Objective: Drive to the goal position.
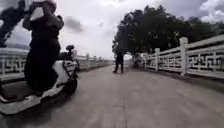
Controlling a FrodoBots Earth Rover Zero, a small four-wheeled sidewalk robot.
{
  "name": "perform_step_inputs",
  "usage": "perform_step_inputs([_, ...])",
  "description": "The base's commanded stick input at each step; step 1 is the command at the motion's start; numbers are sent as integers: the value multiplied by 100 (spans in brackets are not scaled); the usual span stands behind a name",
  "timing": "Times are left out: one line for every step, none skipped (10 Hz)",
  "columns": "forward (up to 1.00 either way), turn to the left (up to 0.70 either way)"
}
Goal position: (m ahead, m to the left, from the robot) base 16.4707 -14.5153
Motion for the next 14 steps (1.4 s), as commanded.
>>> perform_step_inputs([70,-11])
perform_step_inputs([70,-14])
perform_step_inputs([70,0])
perform_step_inputs([70,0])
perform_step_inputs([70,0])
perform_step_inputs([70,0])
perform_step_inputs([70,0])
perform_step_inputs([70,0])
perform_step_inputs([70,0])
perform_step_inputs([70,0])
perform_step_inputs([70,0])
perform_step_inputs([70,0])
perform_step_inputs([70,0])
perform_step_inputs([70,-6])
